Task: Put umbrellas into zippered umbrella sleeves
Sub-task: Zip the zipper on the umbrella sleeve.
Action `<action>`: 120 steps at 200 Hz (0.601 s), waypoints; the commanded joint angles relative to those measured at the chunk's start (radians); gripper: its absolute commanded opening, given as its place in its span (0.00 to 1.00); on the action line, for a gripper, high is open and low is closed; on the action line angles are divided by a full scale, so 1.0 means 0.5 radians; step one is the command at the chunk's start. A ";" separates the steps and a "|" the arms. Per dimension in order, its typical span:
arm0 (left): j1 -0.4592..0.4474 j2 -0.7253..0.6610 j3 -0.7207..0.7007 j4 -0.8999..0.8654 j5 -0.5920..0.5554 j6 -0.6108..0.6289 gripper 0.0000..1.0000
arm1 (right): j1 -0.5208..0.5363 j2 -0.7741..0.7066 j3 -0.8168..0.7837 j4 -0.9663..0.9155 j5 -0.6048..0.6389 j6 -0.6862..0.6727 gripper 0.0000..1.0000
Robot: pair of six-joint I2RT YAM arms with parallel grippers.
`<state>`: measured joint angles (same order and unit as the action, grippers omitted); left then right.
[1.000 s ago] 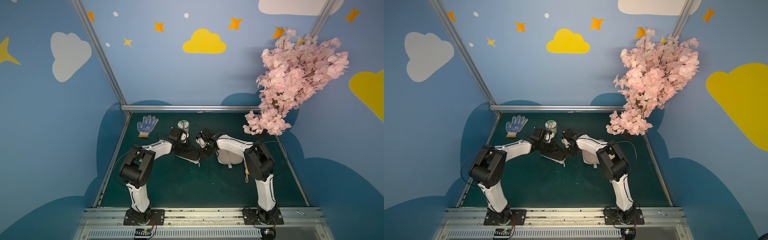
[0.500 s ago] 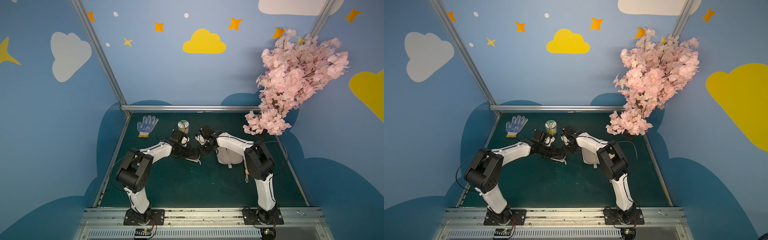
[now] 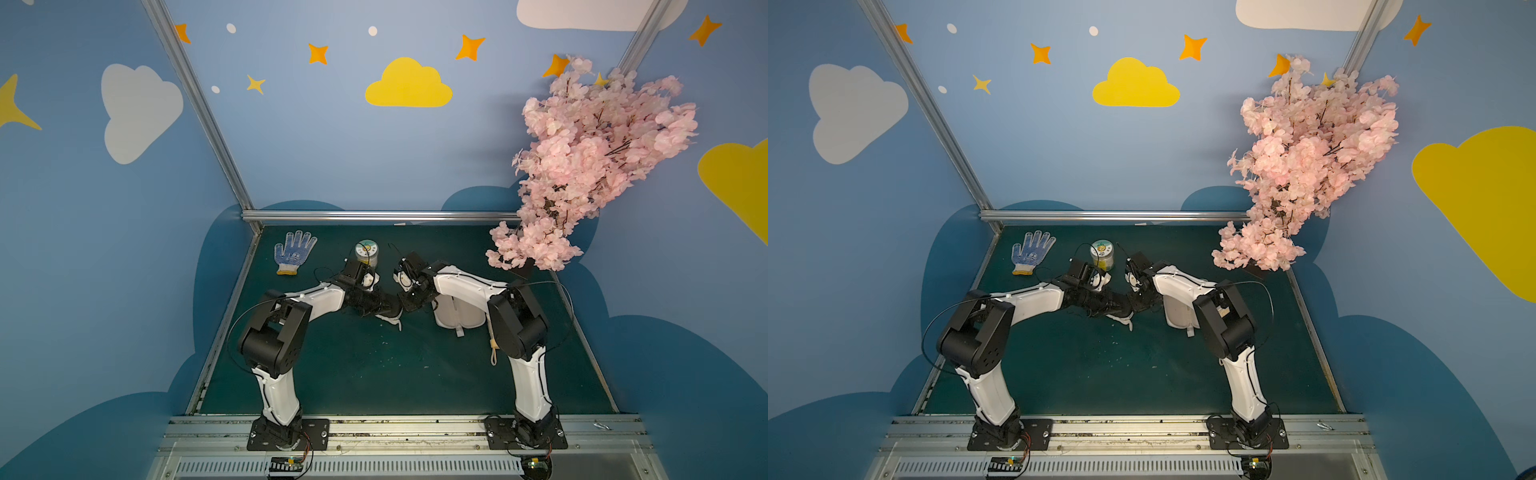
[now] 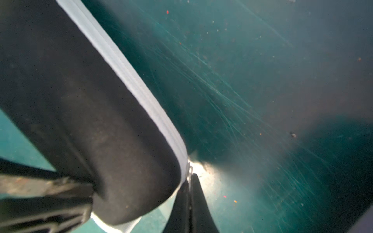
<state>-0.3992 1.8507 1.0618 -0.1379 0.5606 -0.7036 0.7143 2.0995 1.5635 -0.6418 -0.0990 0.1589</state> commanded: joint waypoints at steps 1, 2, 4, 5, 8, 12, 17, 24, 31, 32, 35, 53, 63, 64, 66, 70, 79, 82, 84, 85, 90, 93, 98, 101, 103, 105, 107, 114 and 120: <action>-0.003 0.195 -0.122 -0.117 -0.282 -0.059 0.13 | 0.019 -0.096 -0.060 0.080 -0.076 0.030 0.00; -0.004 0.195 -0.123 -0.116 -0.281 -0.059 0.13 | 0.019 -0.097 -0.063 0.084 -0.077 0.031 0.00; -0.003 0.197 -0.123 -0.113 -0.279 -0.062 0.13 | 0.018 -0.098 -0.069 0.093 -0.080 0.030 0.00; -0.003 0.198 -0.123 -0.112 -0.280 -0.064 0.13 | 0.019 -0.099 -0.073 0.096 -0.081 0.031 0.00; -0.002 0.201 -0.123 -0.109 -0.275 -0.069 0.13 | 0.019 -0.102 -0.083 0.108 -0.084 0.035 0.00; -0.005 0.202 -0.126 -0.104 -0.270 -0.072 0.13 | 0.019 -0.103 -0.091 0.119 -0.084 0.037 0.00; -0.005 0.206 -0.129 -0.099 -0.267 -0.081 0.13 | 0.018 -0.103 -0.100 0.127 -0.087 0.039 0.00; -0.003 0.209 -0.132 -0.096 -0.260 -0.087 0.13 | 0.019 -0.100 -0.103 0.132 -0.088 0.039 0.00; -0.005 0.210 -0.135 -0.090 -0.254 -0.093 0.13 | 0.019 -0.096 -0.104 0.133 -0.087 0.041 0.00; -0.003 0.210 -0.136 -0.090 -0.253 -0.093 0.13 | 0.019 -0.095 -0.103 0.133 -0.087 0.040 0.00; -0.004 0.207 -0.138 -0.089 -0.253 -0.098 0.13 | 0.018 -0.094 -0.102 0.133 -0.089 0.041 0.00; -0.001 0.210 -0.145 -0.087 -0.260 -0.117 0.13 | 0.018 -0.095 -0.106 0.139 -0.094 0.039 0.00; 0.005 0.213 -0.152 -0.078 -0.255 -0.137 0.13 | 0.022 -0.103 -0.115 0.145 -0.096 0.042 0.00; 0.006 0.213 -0.153 -0.077 -0.254 -0.138 0.13 | 0.022 -0.103 -0.116 0.145 -0.097 0.042 0.00; 0.007 0.215 -0.154 -0.075 -0.253 -0.141 0.13 | 0.020 -0.105 -0.120 0.147 -0.099 0.045 0.00; 0.011 0.219 -0.156 -0.072 -0.250 -0.151 0.12 | 0.021 -0.106 -0.123 0.149 -0.100 0.048 0.00; 0.017 0.227 -0.162 -0.061 -0.247 -0.176 0.12 | 0.023 -0.115 -0.137 0.158 -0.103 0.056 0.00; 0.020 0.228 -0.165 -0.057 -0.244 -0.182 0.12 | 0.026 -0.120 -0.143 0.161 -0.104 0.056 0.00; 0.019 0.229 -0.168 -0.053 -0.242 -0.187 0.12 | 0.026 -0.120 -0.146 0.164 -0.103 0.056 0.00; 0.021 0.230 -0.168 -0.051 -0.241 -0.189 0.12 | 0.028 -0.122 -0.150 0.164 -0.104 0.057 0.00; 0.025 0.230 -0.172 -0.041 -0.238 -0.199 0.12 | 0.030 -0.127 -0.159 0.168 -0.106 0.062 0.00; 0.026 0.233 -0.172 -0.036 -0.236 -0.205 0.12 | 0.033 -0.129 -0.165 0.169 -0.106 0.061 0.00; 0.027 0.235 -0.175 -0.031 -0.235 -0.211 0.12 | 0.036 -0.133 -0.169 0.170 -0.105 0.063 0.00; 0.026 0.235 -0.176 -0.031 -0.235 -0.214 0.12 | 0.035 -0.135 -0.174 0.172 -0.103 0.065 0.00; 0.025 0.237 -0.176 -0.031 -0.236 -0.218 0.12 | 0.039 -0.139 -0.180 0.174 -0.100 0.064 0.00; 0.027 0.238 -0.173 -0.029 -0.235 -0.217 0.12 | 0.038 -0.140 -0.182 0.173 -0.100 0.064 0.00; 0.026 0.238 -0.173 -0.028 -0.235 -0.216 0.12 | 0.039 -0.141 -0.184 0.173 -0.097 0.064 0.00; 0.029 0.239 -0.171 -0.035 -0.238 -0.218 0.12 | 0.041 -0.148 -0.193 0.172 -0.094 0.069 0.00; 0.031 0.239 -0.169 -0.041 -0.240 -0.213 0.12 | 0.045 -0.154 -0.199 0.176 -0.091 0.069 0.00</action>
<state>-0.3801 1.8664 1.0328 -0.0612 0.6147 -0.7982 0.7155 2.0720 1.4826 -0.5491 -0.1078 0.1829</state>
